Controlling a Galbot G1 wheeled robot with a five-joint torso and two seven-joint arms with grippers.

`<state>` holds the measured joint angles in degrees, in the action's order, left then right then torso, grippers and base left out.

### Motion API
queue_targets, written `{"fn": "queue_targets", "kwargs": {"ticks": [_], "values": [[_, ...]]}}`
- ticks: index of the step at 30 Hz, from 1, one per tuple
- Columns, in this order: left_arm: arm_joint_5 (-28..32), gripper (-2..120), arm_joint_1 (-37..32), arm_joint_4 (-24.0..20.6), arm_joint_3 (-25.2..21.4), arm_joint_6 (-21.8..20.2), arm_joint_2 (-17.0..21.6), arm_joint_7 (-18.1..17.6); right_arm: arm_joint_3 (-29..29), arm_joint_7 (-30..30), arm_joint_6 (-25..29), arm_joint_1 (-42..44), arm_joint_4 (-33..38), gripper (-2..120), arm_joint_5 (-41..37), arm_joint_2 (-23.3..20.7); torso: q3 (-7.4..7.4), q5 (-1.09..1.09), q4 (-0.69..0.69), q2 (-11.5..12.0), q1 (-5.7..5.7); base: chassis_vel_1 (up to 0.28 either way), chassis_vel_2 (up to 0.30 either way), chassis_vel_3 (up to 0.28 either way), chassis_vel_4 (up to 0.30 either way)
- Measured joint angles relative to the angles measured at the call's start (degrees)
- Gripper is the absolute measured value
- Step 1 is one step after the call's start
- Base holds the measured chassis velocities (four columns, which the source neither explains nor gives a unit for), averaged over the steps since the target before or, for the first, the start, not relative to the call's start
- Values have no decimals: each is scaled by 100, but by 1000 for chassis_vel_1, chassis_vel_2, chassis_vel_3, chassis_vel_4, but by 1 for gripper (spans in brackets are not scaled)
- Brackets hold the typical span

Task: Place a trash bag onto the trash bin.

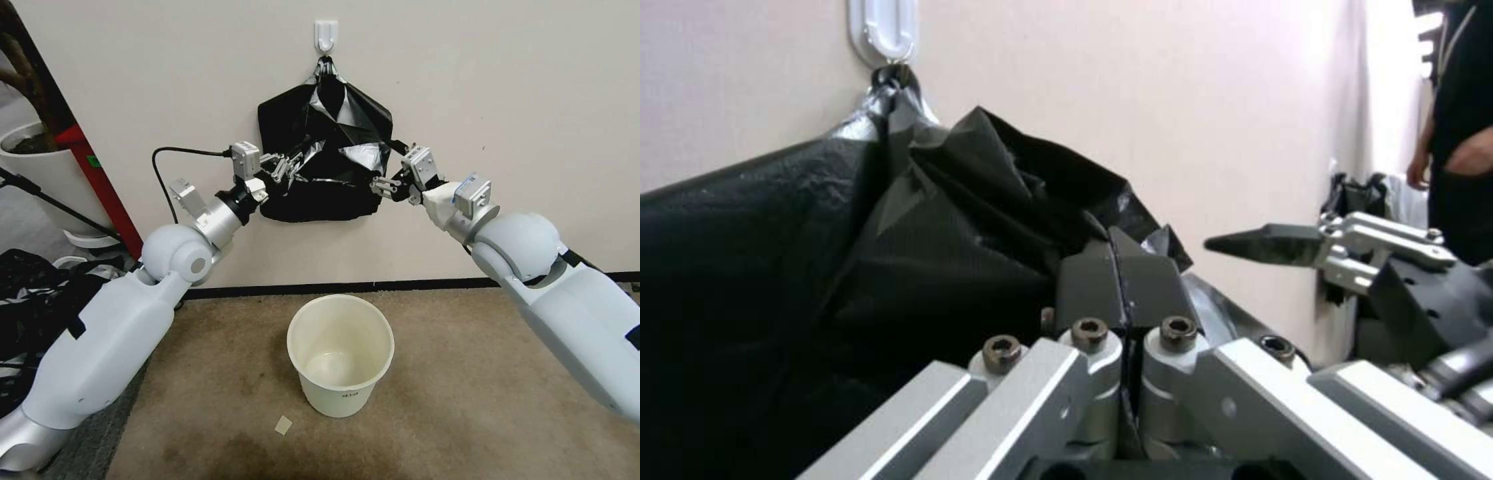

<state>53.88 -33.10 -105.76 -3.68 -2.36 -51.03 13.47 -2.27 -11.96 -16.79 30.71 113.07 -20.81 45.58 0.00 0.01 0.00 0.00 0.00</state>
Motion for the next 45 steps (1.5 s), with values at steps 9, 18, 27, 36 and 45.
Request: {"fn": "queue_targets", "kwargs": {"ticks": [9, 18, 27, 36, 45], "values": [[0, 0, -25, -2, -17, 1, 55, 0, -82, -694, -632, -262, -135, 100, 361, -226, 0, -1, 0, 0, 0, 0, 0, 0, 0], [-3, 0, -28, -1, -20, 7, 47, -1, 106, -1148, -737, -835, -606, 100, 279, -131, 0, 0, 0, 0, 0, 0, 0, 0, 0], [-1, 0, -29, 7, -28, 11, 39, -3, 308, -1963, -496, -1290, -1230, 99, 645, 48, 0, -1, 0, 0, 0, 0, 0, 0, 0], [-1, 0, -69, 20, -41, 18, 19, -6, 376, -2543, -28, -1546, -1910, 72, 749, 267, 0, 0, 0, 0, -1, 0, 0, 0, 0], [1, 0, -54, 20, -42, 19, 18, -7, 350, -2803, 267, -1584, -2162, 40, 813, 343, 0, -1, 0, 0, -1, 0, 0, 0, 0]]}}
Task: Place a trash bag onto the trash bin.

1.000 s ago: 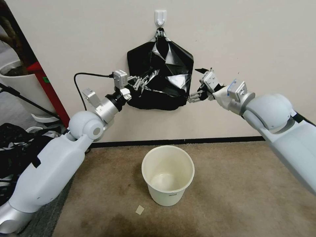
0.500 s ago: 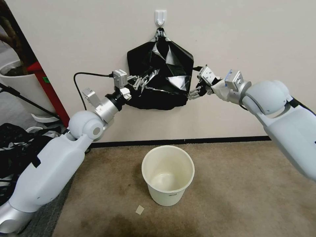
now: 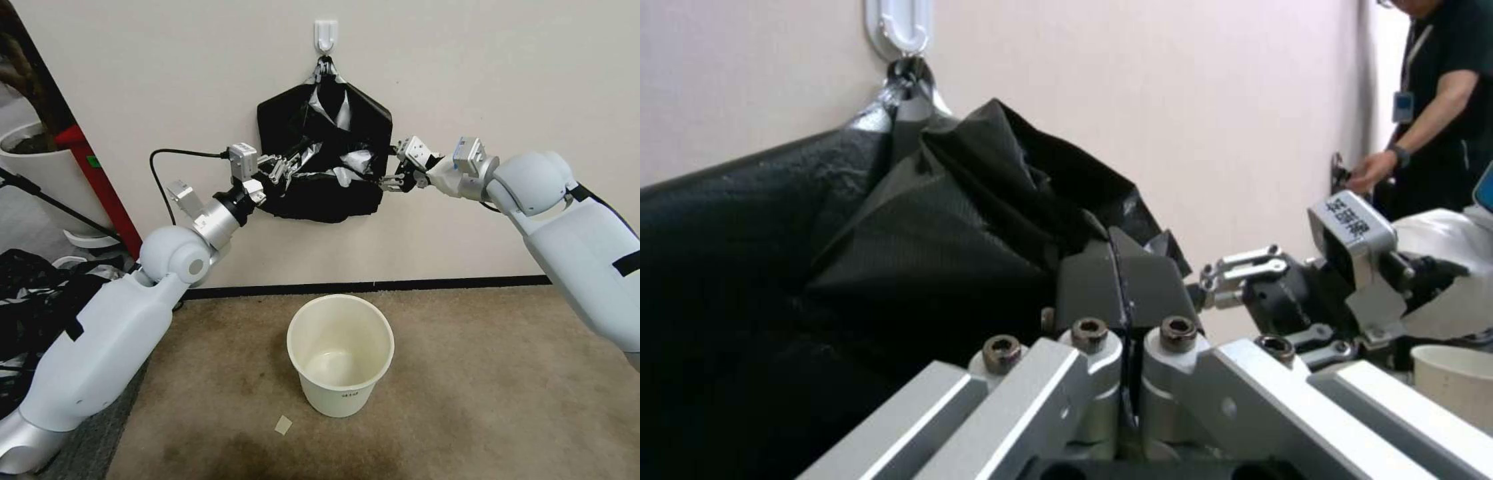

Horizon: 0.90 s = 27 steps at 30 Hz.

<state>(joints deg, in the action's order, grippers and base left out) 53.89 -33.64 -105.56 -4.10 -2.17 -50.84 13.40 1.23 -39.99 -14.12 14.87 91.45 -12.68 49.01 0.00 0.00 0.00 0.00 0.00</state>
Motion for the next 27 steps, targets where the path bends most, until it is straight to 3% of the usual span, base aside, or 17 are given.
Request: {"fn": "queue_targets", "kwargs": {"ticks": [9, 11, 13, 16, 17, 20, 24, 27], "values": [[-9, 0, -97, 0, -25, 0, -63, -11, -167, 405, -90, 237, 222, 10, -26, -31, 0, 0, 0, 0, 0, 0, 0, 0, 0], [-12, 0, -159, -16, -77, 0, -74, -17, -278, 819, -100, 494, 458, 0, -493, -77, 0, 1, 0, 0, 0, 0, 0, 0, 0], [-17, 0, -202, -22, -109, 3, -80, -21, -348, 1103, -97, 701, 633, 0, -876, -89, 0, 0, 0, 0, 0, 0, 0, 0, 0], [-60, 0, -363, -66, -216, 30, -120, -62, -558, 2074, -103, 1439, 1199, 0, -2090, -48, 0, 1, 0, 0, 0, 0, 0, 0, 0], [-60, 0, -363, -66, -216, 30, -120, -62, -558, 2074, -103, 1439, 1199, 0, -2090, -48, 0, 1, 0, 0, 0, 0, 0, 0, 0], [-257, 0, -686, -182, -415, 105, -210, -216, -875, 3553, 54, 2530, 1988, 0, -3285, 219, 0, -1, 1, 0, 0, 0, 0, 0, 0], [-526, 0, -1069, -419, -711, 118, -276, -332, -1202, 4247, 299, 3368, 2706, 0, -3715, 552, -1, 2, 1, 0, 1, 0, 0, 0, 0], [-728, 0, -1739, -839, -1196, 119, -314, -357, -1438, 4754, 453, 4327, 3385, 0, -3845, 996, -1, 1, 0, 0, 1, 0, 0, 0, 0]]}}
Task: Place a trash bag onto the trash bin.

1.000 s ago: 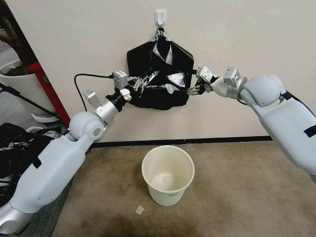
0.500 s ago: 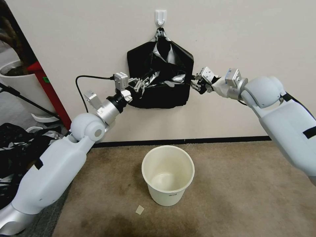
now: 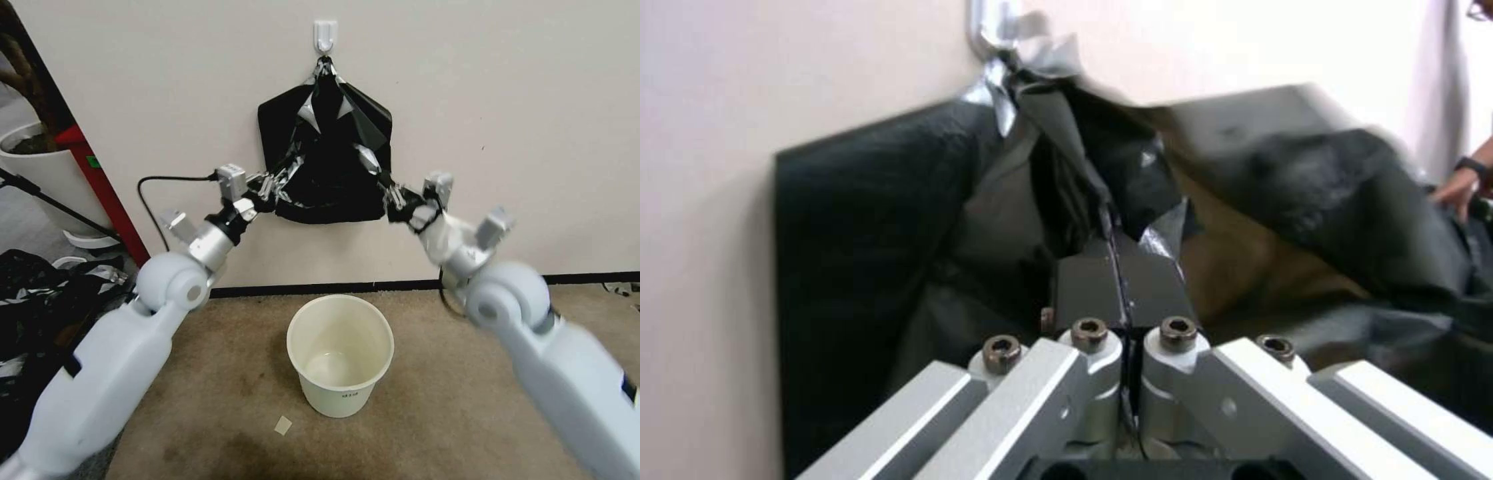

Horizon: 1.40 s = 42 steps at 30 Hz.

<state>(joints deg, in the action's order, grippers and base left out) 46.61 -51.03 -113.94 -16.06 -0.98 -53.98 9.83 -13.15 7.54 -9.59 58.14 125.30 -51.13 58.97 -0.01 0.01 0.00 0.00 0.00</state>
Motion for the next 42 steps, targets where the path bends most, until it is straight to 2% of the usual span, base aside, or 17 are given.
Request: {"fn": "queue_targets", "kwargs": {"ticks": [1, 4, 9, 12, 13, 16, 21, 25, 28, 29, 35, 42], "values": [[0, 0, 0, 0, 0, 0, 0, 0, 0, 0, 0, 0, 0, 0, 0, 0, 0, 0, 0, 0, 0, 0, 0, 0, 0], [-84, 0, -886, -479, -450, -19, -16, -82, -51, 297, 173, 801, 419, 0, 259, 464, 0, 2, -2, 0, 0, 0, 0, 0, 0], [-107, 0, -1522, -897, -826, -56, -18, -191, -1, 608, 234, 1343, 701, 0, 527, 802, 0, 0, -2, 0, 1, 0, 0, 0, 0], [-6, 0, -1939, -1378, -1097, -353, -10, -488, 104, 1152, 150, 1788, 1063, 0, 657, 1034, 0, 0, -1, 0, 0, 0, 0, 0, 0], [-6, 0, -1939, -1378, -1097, -353, -10, -488, 104, 1152, 150, 1788, 1063, 0, 657, 1034, 0, 0, -1, 0, 0, 0, 0, 0, 0], [397, 0, -2126, -1866, -1178, -723, 92, -842, 169, 1449, -76, 1979, 1475, 0, 709, 1086, 0, 0, 0, 0, 0, 0, 0, 0, 0], [744, 0, -2188, -2144, -1032, -1075, 121, -1095, 190, 1554, -367, 2077, 1803, 0, 759, 1044, 0, -1, 0, 0, 0, 0, 0, 0, 0], [590, 0, -2213, -2136, -811, -1136, 32, -1126, 231, 1650, -460, 2192, 1795, 0, 862, 1000, 0, 0, 0, 0, 0, 0, 0, 0, 0], [99, 0, -2248, -1921, -471, -1110, -178, -1084, 292, 1737, -377, 2353, 1387, 0, 1027, 970, 1, -1, 0, 0, 0, 0, 0, 0, 0], [99, 0, -2248, -1921, -471, -1110, -178, -1084, 292, 1737, -377, 2353, 1387, 0, 1027, 970, 1, -1, 0, 0, 0, 0, 0, 0, 0], [-363, 0, -2186, -1448, -189, -765, -443, -703, 321, 1701, -19, 2451, 850, 0, 1188, 1002, 1, -1, 0, 1, 0, 0, 0, 0, 0], [-471, 0, -2036, -1010, -81, -458, -673, -420, 286, 1465, 170, 2360, 576, 0, 1315, 1066, 1, -1, 0, 1, 0, 0, 0, 0, 0]]}}
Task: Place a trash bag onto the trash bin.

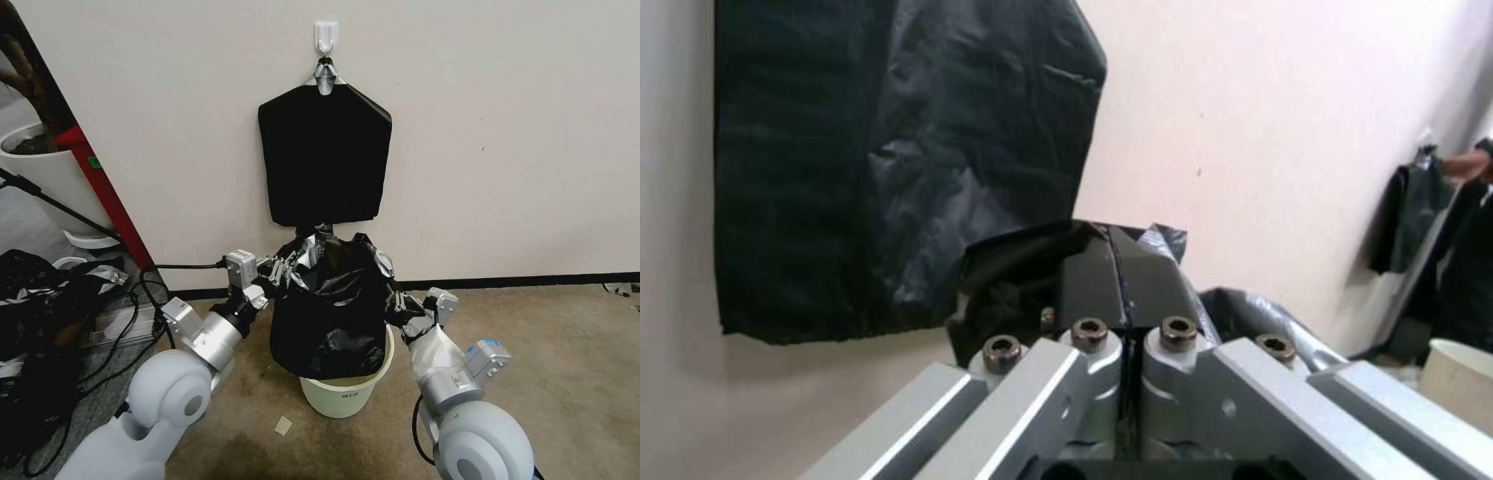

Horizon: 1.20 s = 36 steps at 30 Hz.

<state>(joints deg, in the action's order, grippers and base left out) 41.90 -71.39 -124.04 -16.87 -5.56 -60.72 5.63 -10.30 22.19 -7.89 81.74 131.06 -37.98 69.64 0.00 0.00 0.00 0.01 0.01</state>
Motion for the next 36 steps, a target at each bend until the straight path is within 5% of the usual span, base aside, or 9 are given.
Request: {"fn": "queue_targets", "kwargs": {"ticks": [9, 17, 26, 36], "values": [[-130, 0, 36, 434, 173, 178, -152, 275, 109, -423, 233, -147, -415, 0, 350, 176, 0, 0, 0, 0, 0, 0, 0, 0, 0], [-384, 0, -26, 974, 439, 260, -424, 363, 137, -169, 345, -92, -905, 0, 571, 172, 0, 0, 0, 0, 0, 0, 0, 0, 0], [-512, 0, -136, 1520, 750, -54, -856, 8, 227, -62, 596, -24, -1556, 0, 803, -36, 0, 0, 0, 0, 0, 0, 0, 0, 0], [-646, 0, -469, 1353, 930, -261, -773, -459, 579, 333, 824, 136, -1732, 0, 825, -183, 0, 0, 0, 0, 0, 0, 0, 0, 0]]}}
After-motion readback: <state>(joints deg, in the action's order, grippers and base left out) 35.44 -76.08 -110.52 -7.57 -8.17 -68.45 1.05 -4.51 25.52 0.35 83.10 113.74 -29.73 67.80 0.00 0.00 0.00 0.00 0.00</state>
